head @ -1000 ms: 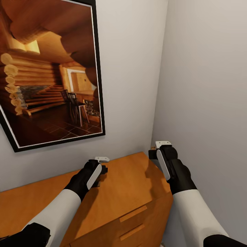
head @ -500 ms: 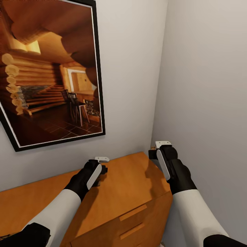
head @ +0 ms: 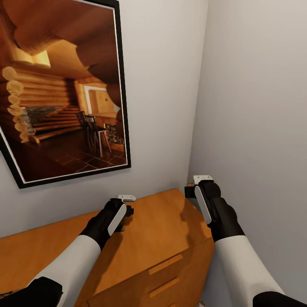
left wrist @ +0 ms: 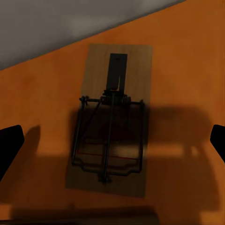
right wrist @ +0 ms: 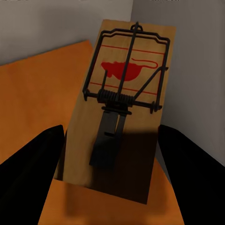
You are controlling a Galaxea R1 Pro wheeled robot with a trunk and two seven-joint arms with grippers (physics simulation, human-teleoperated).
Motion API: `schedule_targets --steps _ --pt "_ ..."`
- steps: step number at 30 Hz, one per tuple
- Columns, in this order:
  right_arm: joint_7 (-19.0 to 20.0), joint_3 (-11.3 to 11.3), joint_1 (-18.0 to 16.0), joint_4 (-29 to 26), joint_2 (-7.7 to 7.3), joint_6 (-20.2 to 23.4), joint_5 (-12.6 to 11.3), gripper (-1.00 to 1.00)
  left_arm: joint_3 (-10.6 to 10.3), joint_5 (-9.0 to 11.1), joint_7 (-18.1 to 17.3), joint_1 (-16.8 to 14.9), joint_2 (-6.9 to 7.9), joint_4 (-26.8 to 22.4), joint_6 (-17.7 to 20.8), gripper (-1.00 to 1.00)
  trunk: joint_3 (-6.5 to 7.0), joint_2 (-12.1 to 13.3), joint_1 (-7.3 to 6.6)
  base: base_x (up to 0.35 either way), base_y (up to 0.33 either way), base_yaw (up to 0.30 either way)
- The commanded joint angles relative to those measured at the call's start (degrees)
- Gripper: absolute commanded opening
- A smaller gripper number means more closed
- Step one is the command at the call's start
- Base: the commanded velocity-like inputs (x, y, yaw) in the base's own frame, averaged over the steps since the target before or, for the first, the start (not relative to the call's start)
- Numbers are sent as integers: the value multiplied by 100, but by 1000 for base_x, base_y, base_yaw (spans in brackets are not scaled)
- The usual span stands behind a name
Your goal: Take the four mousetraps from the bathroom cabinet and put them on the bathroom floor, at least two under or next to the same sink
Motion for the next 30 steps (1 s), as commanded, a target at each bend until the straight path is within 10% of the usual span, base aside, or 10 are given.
schedule_targets --steps 1,30 --pt "-48 6 -5 -7 0 19 -48 -100 -18 61 54 -5 3 -3 12 100 -8 -5 1 0 0 0" --pt "-44 14 -4 -21 0 19 -48 -100 -7 57 44 -5 12 437 -18 100 -8 -5 1 0 0 0"
